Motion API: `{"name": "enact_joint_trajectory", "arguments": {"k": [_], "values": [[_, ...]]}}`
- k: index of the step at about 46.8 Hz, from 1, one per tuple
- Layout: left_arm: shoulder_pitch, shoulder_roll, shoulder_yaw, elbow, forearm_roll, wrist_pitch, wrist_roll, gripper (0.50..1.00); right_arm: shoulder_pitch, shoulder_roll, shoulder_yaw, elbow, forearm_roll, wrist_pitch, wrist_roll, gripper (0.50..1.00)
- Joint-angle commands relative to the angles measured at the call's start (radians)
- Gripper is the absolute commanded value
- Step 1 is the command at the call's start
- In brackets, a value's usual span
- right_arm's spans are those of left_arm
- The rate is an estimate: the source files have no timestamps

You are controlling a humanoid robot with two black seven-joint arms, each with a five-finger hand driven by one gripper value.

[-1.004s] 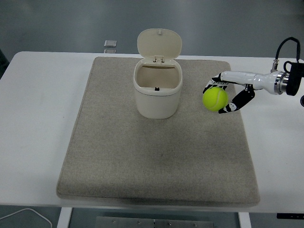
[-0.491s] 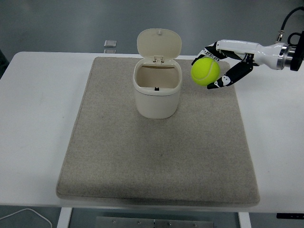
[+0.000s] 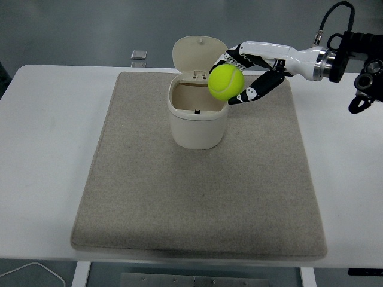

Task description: Pick up the tennis ball and place it in the box.

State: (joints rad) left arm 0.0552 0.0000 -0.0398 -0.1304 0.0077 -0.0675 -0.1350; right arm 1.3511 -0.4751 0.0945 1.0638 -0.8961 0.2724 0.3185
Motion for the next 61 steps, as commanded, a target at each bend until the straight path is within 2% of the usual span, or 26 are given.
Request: {"name": "enact_joint_trajectory", "arguments": {"k": [1,9,15,30,36,55,61], "values": [[0.0,0.0,0.0,0.0,0.0,0.0,0.0,0.992,0.006,0.023,-0.001,-0.008,0.0,-0.019,-0.012,0.625],[0.0,0.0,0.0,0.0,0.0,0.0,0.0,0.992,0.008,0.041,-0.001,-0.018,-0.001,-0.038,-0.015,0.646],[0.0,0.0,0.0,0.0,0.0,0.0,0.0,0.992,0.005,0.061,-0.009,-0.034,-0.003,-0.056,-0.016,0.719],[0.0,0.0,-0.002,0.0,0.0,0.0,0.0,0.992,0.006,0.062,-0.013,-0.034,-0.007,-0.061,-0.016,0.842],[0.0,0.0,0.0,0.0,0.0,0.0,0.0,0.992,0.005,0.062,-0.015,-0.034,-0.014,-0.061,-0.016,0.858],[0.0,0.0,0.0,0.0,0.0,0.0,0.0,0.992,0.003,0.059,-0.015,-0.033,-0.017,-0.053,-0.015,0.862],[0.0,0.0,0.0,0.0,0.0,0.0,0.0,0.992,0.002,0.061,-0.015,-0.034,-0.018,-0.053,-0.015,0.899]]}}
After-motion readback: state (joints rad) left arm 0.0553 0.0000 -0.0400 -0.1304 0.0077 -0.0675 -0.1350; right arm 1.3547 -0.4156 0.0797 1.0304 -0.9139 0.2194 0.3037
